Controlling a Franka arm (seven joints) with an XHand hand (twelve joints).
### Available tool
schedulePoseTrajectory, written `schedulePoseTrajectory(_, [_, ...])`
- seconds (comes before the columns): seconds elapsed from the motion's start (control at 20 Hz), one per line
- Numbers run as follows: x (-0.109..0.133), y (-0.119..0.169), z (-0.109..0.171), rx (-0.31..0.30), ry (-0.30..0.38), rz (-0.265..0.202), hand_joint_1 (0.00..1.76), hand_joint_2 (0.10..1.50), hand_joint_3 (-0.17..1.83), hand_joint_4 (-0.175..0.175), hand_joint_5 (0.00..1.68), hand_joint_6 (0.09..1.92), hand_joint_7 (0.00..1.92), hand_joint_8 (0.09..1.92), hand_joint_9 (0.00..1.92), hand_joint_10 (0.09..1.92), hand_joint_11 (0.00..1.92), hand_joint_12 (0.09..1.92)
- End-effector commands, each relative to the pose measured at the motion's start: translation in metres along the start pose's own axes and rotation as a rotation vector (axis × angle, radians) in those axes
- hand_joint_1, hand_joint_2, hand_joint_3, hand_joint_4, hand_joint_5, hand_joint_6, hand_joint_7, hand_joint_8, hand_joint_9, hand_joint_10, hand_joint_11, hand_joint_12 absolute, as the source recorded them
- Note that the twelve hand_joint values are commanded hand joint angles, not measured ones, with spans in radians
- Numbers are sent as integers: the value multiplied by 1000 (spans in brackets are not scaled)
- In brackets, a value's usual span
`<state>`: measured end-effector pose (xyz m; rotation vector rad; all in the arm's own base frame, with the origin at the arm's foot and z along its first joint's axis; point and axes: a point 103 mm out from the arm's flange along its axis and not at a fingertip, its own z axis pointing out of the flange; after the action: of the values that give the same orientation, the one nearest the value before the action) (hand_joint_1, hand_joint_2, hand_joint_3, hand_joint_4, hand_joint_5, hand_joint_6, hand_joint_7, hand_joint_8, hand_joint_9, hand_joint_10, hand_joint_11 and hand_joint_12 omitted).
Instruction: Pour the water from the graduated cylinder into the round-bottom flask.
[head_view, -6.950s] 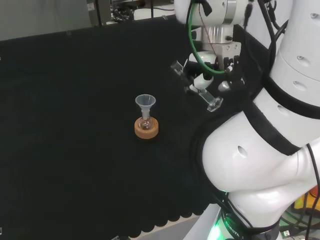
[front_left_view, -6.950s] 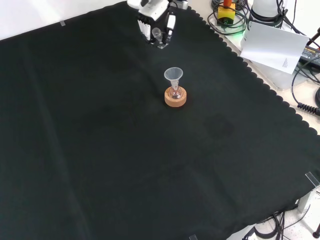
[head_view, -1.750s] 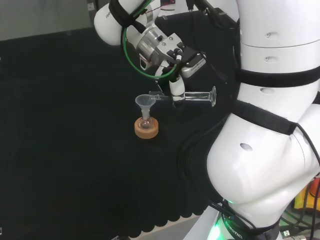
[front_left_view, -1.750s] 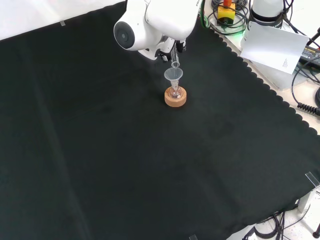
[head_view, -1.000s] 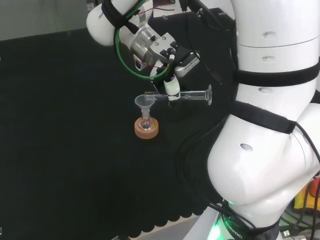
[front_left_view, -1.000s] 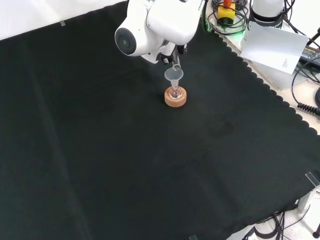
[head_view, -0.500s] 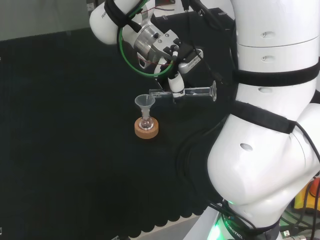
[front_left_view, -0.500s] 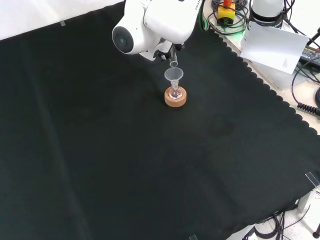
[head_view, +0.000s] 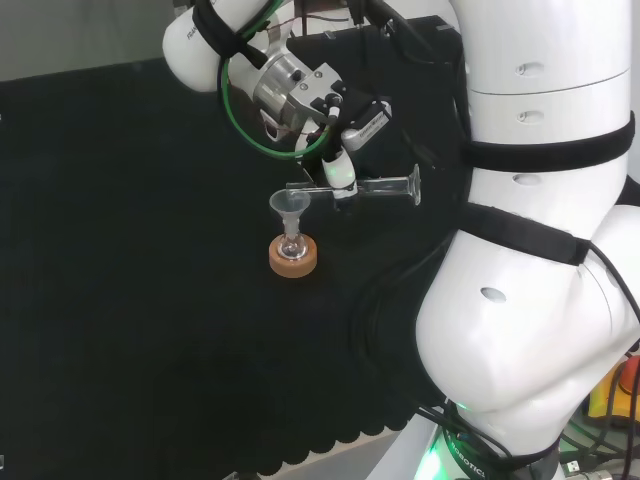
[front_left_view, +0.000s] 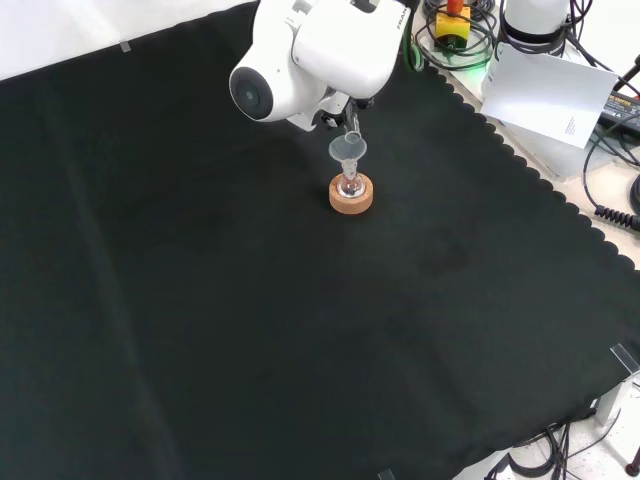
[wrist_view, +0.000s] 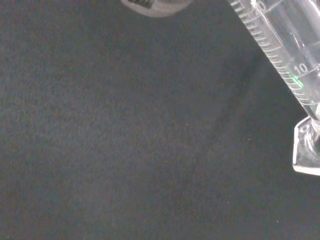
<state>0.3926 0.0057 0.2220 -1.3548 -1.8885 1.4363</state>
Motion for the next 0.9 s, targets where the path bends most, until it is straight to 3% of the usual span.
schedulePoseTrajectory(0.05, [3,0,-2,11,-8,14,1282,1050,1,-175,1106,802,1147,769,1544,87,1311,687])
schedulePoseTrajectory(0.4, [-5,-2,2,8,-4,8,1282,1050,1,-175,1106,803,1147,770,1544,87,1311,686])
schedulePoseTrajectory(0.9, [3,-2,-3,20,-14,32,1282,1050,1,-175,1105,805,1146,771,1543,87,1312,684])
